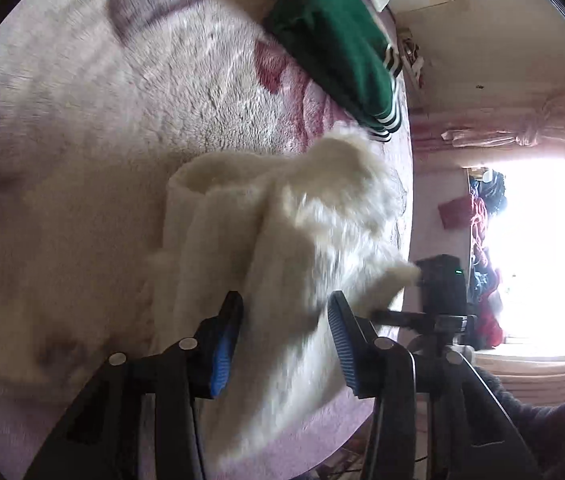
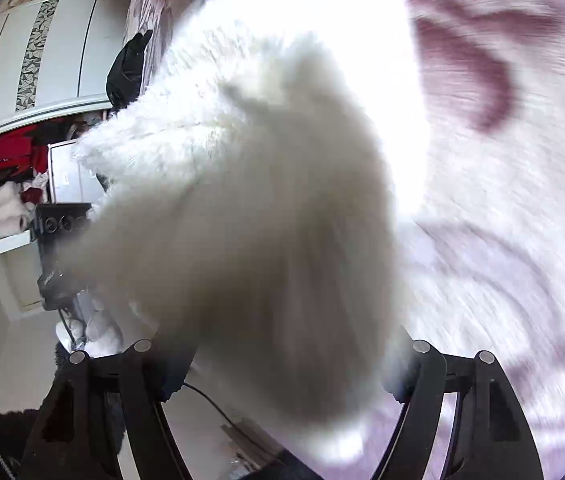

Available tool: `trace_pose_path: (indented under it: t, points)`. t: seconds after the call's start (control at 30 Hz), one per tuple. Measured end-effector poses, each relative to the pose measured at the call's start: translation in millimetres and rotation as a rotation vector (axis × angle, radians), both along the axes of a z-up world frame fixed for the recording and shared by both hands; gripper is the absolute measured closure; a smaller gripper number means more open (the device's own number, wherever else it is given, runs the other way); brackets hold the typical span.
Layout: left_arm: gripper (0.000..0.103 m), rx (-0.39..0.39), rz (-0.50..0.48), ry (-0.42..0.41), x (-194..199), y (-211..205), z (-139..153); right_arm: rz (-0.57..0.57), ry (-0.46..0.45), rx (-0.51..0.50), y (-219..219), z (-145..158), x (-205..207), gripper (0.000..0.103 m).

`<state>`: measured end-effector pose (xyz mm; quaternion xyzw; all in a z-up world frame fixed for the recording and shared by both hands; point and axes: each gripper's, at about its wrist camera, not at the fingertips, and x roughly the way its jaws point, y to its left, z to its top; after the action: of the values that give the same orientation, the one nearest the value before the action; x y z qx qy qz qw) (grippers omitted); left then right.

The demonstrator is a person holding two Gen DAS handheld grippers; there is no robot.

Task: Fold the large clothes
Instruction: 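Grasp the folded jacket edge with the right gripper and tuck it under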

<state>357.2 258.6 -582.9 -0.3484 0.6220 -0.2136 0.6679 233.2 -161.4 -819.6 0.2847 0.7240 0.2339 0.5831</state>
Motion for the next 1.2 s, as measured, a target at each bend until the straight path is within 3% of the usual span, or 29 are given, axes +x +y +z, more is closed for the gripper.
trace_pose_path:
  t: [0.03, 0.07, 0.13, 0.17, 0.33, 0.4, 0.5, 0.57, 0.63, 0.7, 0.8, 0.9, 0.97, 1.03, 1.1, 1.17, 1.2]
  points:
    - [0.041, 0.060, 0.023, -0.012, -8.7, 5.2, 8.2, -0.023, -0.017, -0.024, -11.3, 15.1, -6.8, 0.026]
    - [0.033, 0.117, 0.042, -0.012, -14.0, 7.6, 10.9, -0.035, -0.036, -0.047, -26.8, 33.6, -5.7, 0.026]
    - [0.033, 0.295, 0.116, -0.009, -34.1, 16.0, 16.0, -0.021, -0.109, -0.125, -31.6, 69.5, -9.8, 0.026]
    - [0.033, 0.348, 0.142, 0.006, -46.5, 20.5, 12.6, 0.022, -0.138, -0.153, -23.4, 84.7, -2.0, 0.026]
    - [0.029, 0.443, 0.292, 0.058, -98.2, 16.3, -11.4, 0.321, -0.282, -0.210, 49.9, 132.7, 53.9, 0.026]
    - [0.018, 0.457, 0.356, 0.063, -113.0, 18.3, -15.6, 0.487, -0.350, -0.232, 105.1, 135.5, 85.6, 0.026]
    - [0.017, 0.456, 0.460, 0.061, -131.4, 23.4, -16.0, 0.753, -0.429, -0.285, 196.1, 122.2, 109.9, 0.026]
    - [0.017, 0.431, 0.527, 0.070, -144.2, 25.0, -16.0, 0.864, -0.470, -0.318, 231.5, 107.2, 113.6, 0.026]
    - [0.017, 0.411, 0.588, 0.079, -159.1, 27.7, -12.6, 0.922, -0.452, -0.364, 234.7, 86.7, 131.6, 0.026]
    - [0.017, 0.394, 0.623, 0.086, -176.4, 24.1, -7.9, 0.863, -0.387, -0.380, 218.1, 63.7, 166.7, 0.026]
    - [0.017, 0.342, 0.638, 0.088, -193.2, 5.5, -9.4, 0.702, -0.247, -0.325, 173.1, 42.3, 213.6, 0.026]
    - [0.017, 0.198, 0.678, 0.121, -198.6, -17.7, -25.3, 0.628, -0.144, -0.351, 132.2, -5.5, 239.1, 0.025]
    - [0.017, 0.045, 0.704, 0.131, -195.4, -35.7, -43.5, 0.594, -0.039, -0.298, 116.7, -39.4, 241.2, 0.025]
    - [0.017, -0.062, 0.752, 0.112, -187.4, -50.9, -57.7, 0.555, 0.000, -0.232, 107.8, -62.3, 241.5, 0.018]
    - [0.017, -0.091, 0.802, 0.075, -177.9, -57.1, -62.4, 0.506, -0.024, -0.189, 103.9, -66.7, 243.6, 0.017]
    - [0.017, -0.060, 0.819, 0.021, -163.5, -57.7, -57.0, 0.475, -0.002, -0.169, 98.6, -69.8, 244.1, 0.019]
    - [0.017, -0.034, 0.813, 0.018, -154.1, -56.0, -53.3, 0.461, 0.015, -0.157, 94.5, -70.2, 243.8, 0.029]
